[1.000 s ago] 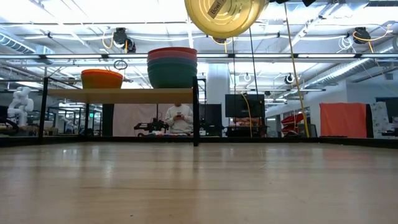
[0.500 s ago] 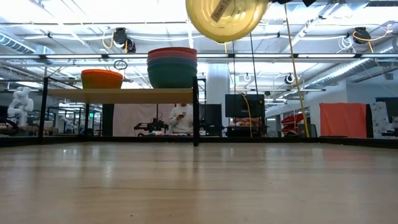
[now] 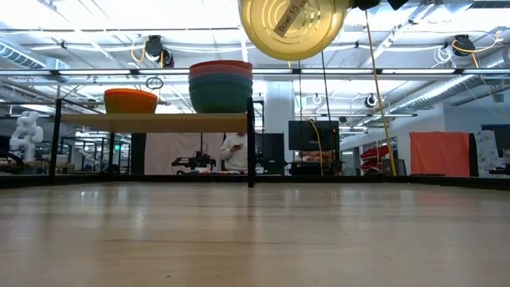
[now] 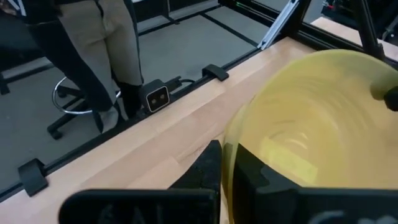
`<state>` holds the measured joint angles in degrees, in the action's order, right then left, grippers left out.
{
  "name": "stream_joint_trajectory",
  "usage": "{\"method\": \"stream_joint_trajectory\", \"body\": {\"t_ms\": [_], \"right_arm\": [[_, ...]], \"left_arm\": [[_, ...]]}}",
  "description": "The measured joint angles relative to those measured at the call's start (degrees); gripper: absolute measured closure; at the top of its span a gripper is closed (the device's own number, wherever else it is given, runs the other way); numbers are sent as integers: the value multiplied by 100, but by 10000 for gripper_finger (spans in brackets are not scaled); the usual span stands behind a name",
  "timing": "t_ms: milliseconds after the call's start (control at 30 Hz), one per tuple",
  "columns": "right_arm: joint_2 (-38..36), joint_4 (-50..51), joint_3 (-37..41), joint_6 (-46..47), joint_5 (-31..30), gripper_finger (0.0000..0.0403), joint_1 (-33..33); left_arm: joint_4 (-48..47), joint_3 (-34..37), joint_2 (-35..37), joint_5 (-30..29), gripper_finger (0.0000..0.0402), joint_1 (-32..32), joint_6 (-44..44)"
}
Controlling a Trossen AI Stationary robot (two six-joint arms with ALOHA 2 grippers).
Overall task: Place and stack bowls onto a shelf
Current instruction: Stack the yellow bowl on top of the orange bowl on the shelf
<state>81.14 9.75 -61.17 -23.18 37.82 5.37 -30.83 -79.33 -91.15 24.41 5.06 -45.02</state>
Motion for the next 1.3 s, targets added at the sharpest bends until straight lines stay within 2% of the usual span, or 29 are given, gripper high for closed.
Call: {"method": "stream_joint_trajectory", "body": {"t_ms": [100,233,400,967,1067,1233,1300], "right_arm": [[-2,-3,0,-2,24,403,0],[-2,-28,0,62,11,403,0],[-2,-201,0,756,21,395,2],[-9,-523,-11,901,-272,301,-22],[-9,-534,-11,879,-394,291,-22],[-73,-677,0,494,-1215,281,-11],[-137,-835,0,262,-1284,279,-28]], "left_arm": [[-36,0,0,58,388,1,9],[-42,7,-2,62,390,-2,79],[-71,7,0,66,394,-23,243],[4,10,78,-21,399,-44,661],[-107,2,90,1,399,-37,720],[-433,-4,127,83,399,71,875],[-463,-7,127,97,400,124,890]]}}
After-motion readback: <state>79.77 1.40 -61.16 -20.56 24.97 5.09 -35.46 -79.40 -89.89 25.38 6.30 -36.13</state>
